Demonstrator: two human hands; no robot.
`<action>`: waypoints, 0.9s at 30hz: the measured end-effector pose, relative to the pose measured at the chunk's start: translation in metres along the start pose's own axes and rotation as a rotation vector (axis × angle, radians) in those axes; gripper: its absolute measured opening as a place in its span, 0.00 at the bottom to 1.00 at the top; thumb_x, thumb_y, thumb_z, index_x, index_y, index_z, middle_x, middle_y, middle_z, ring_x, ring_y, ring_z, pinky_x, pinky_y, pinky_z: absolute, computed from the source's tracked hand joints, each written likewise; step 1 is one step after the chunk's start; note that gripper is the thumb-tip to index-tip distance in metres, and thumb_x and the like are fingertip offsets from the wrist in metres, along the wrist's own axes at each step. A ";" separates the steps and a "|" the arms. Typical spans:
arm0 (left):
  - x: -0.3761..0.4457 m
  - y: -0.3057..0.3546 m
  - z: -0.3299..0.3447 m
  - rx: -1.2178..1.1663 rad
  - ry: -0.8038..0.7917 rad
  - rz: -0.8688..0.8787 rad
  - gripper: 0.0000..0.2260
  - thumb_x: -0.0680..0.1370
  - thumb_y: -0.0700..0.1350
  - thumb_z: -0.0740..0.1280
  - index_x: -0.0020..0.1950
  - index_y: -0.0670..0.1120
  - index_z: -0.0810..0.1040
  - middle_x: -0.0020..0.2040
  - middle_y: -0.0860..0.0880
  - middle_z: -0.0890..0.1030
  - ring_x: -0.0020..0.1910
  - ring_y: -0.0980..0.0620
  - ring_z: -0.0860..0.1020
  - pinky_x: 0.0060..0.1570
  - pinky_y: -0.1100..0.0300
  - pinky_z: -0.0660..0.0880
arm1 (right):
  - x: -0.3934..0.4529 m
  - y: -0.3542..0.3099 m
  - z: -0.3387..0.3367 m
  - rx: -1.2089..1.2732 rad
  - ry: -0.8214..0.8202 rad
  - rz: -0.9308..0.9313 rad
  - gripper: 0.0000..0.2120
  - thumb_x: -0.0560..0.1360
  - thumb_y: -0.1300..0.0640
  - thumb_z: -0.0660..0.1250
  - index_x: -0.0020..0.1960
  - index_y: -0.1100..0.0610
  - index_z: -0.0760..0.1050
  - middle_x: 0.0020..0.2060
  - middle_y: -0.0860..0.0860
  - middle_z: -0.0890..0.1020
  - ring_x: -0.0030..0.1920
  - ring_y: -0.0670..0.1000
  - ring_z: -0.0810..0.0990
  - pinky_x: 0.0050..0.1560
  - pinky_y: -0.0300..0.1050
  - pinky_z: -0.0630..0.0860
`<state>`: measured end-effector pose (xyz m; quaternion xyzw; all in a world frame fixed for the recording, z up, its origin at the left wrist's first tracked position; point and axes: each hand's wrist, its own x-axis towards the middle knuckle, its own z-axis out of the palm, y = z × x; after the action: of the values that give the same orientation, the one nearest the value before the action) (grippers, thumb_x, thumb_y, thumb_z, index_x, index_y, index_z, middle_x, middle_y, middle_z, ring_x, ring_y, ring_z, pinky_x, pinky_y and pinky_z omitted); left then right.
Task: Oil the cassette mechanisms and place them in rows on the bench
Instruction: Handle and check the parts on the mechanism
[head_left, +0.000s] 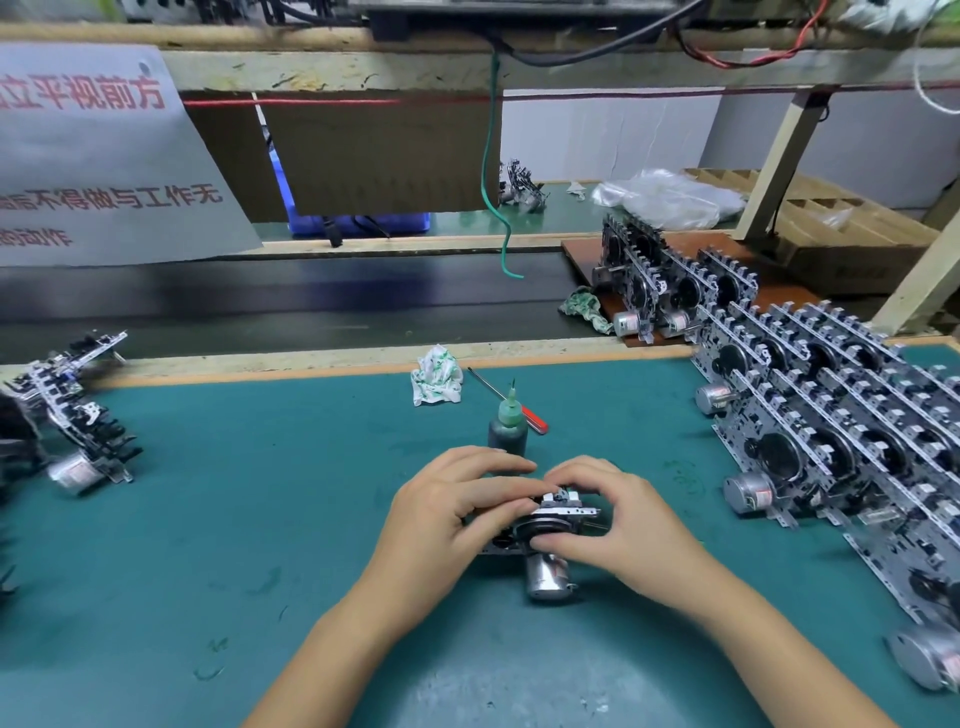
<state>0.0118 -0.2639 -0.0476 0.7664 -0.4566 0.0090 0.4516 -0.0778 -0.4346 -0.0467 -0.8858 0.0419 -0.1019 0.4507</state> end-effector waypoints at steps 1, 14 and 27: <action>0.000 0.000 0.000 0.001 -0.002 0.002 0.12 0.76 0.57 0.62 0.52 0.59 0.83 0.53 0.64 0.79 0.57 0.64 0.73 0.59 0.69 0.66 | 0.000 0.001 0.000 0.015 0.000 0.004 0.13 0.64 0.55 0.79 0.46 0.48 0.79 0.45 0.40 0.80 0.52 0.43 0.76 0.58 0.45 0.71; 0.000 0.000 0.003 -0.039 0.024 0.022 0.11 0.76 0.54 0.62 0.55 0.59 0.81 0.53 0.62 0.80 0.54 0.62 0.75 0.56 0.66 0.69 | -0.002 0.003 0.000 0.085 -0.064 0.003 0.13 0.66 0.54 0.77 0.45 0.41 0.77 0.44 0.39 0.80 0.48 0.42 0.77 0.50 0.37 0.70; 0.001 0.001 0.001 -0.009 0.014 0.018 0.12 0.76 0.55 0.61 0.51 0.57 0.84 0.55 0.62 0.78 0.54 0.64 0.74 0.56 0.70 0.67 | -0.020 0.012 -0.003 -0.694 0.191 -0.239 0.21 0.67 0.36 0.61 0.39 0.53 0.80 0.36 0.42 0.80 0.40 0.45 0.76 0.45 0.37 0.67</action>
<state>0.0111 -0.2655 -0.0469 0.7601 -0.4602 0.0164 0.4584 -0.0976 -0.4408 -0.0569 -0.9710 0.0122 -0.2156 0.1029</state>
